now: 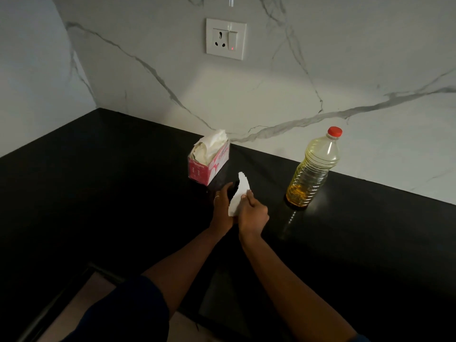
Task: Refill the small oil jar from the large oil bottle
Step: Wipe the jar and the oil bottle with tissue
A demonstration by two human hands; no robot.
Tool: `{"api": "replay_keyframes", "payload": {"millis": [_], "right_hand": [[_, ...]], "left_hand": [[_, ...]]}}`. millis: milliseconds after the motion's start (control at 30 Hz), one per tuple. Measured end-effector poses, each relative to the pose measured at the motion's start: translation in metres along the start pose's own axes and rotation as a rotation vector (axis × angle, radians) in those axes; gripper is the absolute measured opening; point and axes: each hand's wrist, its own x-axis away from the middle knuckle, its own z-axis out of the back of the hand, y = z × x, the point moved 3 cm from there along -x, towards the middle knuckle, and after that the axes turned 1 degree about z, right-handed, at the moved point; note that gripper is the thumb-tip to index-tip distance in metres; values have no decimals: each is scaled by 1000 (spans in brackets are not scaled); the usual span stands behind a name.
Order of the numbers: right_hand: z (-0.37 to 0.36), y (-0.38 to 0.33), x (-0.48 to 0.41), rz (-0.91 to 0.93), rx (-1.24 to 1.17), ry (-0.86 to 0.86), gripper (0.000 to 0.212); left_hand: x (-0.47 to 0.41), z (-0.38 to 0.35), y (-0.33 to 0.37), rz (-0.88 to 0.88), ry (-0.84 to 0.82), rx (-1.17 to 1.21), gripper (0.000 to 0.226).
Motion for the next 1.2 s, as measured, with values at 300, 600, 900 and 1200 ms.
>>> {"api": "replay_keyframes", "payload": {"millis": [300,600,900,1200], "right_hand": [[6,-19,-32,18,53,-114,26],[14,7,-10,74,-8,-45,35],[11,-21,-35,82,40,-126,26],[14,4,-12,68,-28,-73,37]], "left_hand": [[4,-4,-7,91,-27,176,71],[9,-9,2,12,94,34,78],[5,-17,-1,67,80,76,75],[9,-18,3,16,98,40,75]]}}
